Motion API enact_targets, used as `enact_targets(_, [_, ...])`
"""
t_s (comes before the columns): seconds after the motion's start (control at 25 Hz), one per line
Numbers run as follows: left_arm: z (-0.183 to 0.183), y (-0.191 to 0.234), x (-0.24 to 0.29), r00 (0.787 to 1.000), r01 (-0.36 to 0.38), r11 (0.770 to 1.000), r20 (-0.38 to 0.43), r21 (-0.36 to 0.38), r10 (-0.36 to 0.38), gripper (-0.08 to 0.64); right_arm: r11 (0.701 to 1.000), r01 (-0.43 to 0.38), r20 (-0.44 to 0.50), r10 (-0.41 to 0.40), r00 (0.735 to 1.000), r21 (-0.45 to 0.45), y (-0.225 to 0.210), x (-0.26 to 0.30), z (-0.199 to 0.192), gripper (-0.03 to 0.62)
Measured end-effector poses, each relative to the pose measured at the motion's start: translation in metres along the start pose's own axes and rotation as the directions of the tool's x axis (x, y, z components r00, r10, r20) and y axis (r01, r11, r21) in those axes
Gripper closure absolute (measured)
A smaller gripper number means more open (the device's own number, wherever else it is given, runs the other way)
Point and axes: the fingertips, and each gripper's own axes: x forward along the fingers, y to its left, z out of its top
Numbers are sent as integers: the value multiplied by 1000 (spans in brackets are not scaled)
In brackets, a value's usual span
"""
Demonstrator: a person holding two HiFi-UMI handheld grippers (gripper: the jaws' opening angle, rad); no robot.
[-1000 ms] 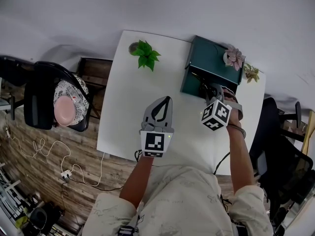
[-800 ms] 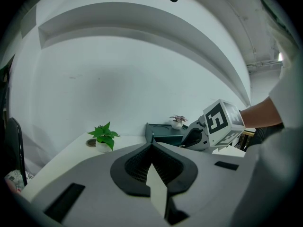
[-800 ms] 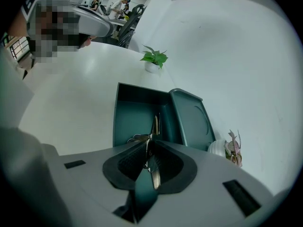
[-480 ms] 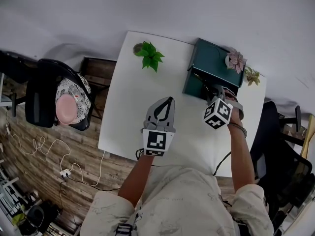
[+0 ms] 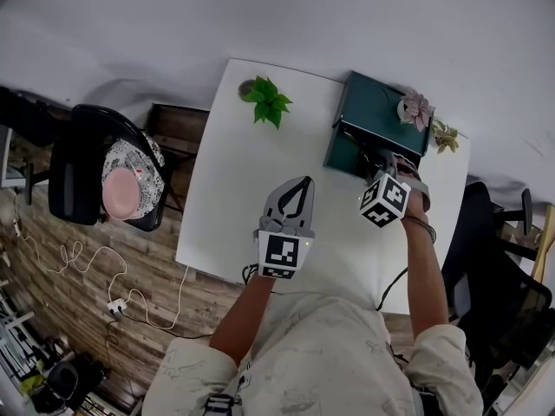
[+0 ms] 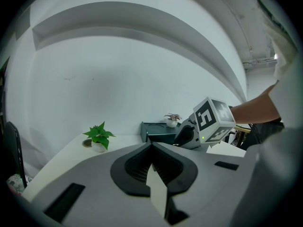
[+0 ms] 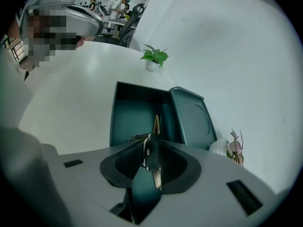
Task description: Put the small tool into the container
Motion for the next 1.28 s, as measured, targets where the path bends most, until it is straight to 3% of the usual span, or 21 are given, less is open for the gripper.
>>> enact_targets(0.64, [6,-7,-10,1000,-21,999,-4,33,21,555,999,-9,43,8,999,42,2,-17,-1,463])
enact_targets(1.28, [23,-20,-33,997,-72,994,21,78,70,555,986,45,136,-67,988,162,0,-54,-7,463])
